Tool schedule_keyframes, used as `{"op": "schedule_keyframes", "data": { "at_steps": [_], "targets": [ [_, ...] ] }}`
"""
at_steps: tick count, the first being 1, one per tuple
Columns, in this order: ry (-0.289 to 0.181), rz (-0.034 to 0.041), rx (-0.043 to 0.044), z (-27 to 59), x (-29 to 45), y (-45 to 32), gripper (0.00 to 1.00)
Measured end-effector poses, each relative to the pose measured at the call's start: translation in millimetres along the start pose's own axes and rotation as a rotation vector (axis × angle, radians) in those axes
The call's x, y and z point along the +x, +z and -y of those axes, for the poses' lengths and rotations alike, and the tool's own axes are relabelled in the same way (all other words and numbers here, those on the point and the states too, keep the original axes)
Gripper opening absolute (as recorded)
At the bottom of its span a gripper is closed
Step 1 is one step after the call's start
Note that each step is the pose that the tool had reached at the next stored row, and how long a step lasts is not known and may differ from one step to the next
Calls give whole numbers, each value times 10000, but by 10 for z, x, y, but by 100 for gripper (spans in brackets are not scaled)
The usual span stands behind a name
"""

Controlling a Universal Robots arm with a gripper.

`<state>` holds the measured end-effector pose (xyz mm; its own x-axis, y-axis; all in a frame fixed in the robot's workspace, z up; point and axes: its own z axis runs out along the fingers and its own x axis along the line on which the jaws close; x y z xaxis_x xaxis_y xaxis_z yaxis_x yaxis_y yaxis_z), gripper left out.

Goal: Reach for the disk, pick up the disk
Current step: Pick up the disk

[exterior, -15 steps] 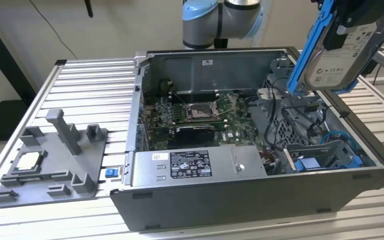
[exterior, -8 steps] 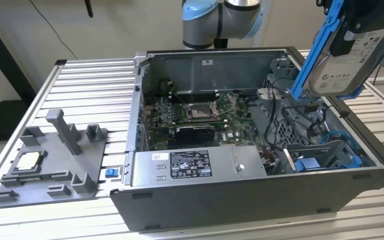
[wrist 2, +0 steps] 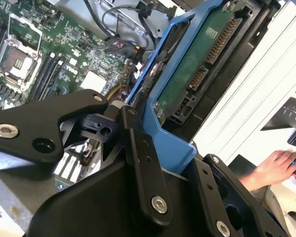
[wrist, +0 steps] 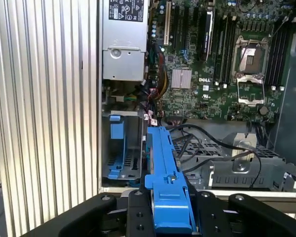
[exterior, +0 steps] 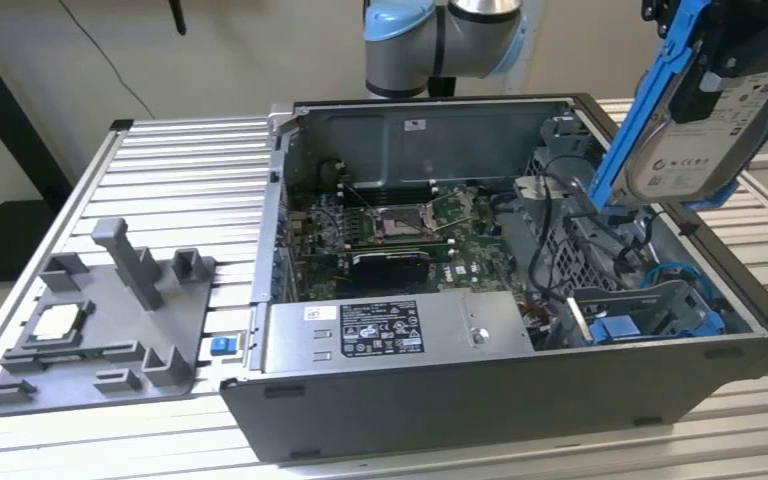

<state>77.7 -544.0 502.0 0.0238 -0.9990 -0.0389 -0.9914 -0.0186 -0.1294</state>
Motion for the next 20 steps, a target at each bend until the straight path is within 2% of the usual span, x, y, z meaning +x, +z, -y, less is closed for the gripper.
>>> {"op": "schedule_keyframes", "data": {
  "at_steps": [10, 20],
  "targets": [
    [-1, -2, 0, -9, 75, 63, 0],
    [-1, 0, 0, -21, 138, 239, 0]
  ]
}}
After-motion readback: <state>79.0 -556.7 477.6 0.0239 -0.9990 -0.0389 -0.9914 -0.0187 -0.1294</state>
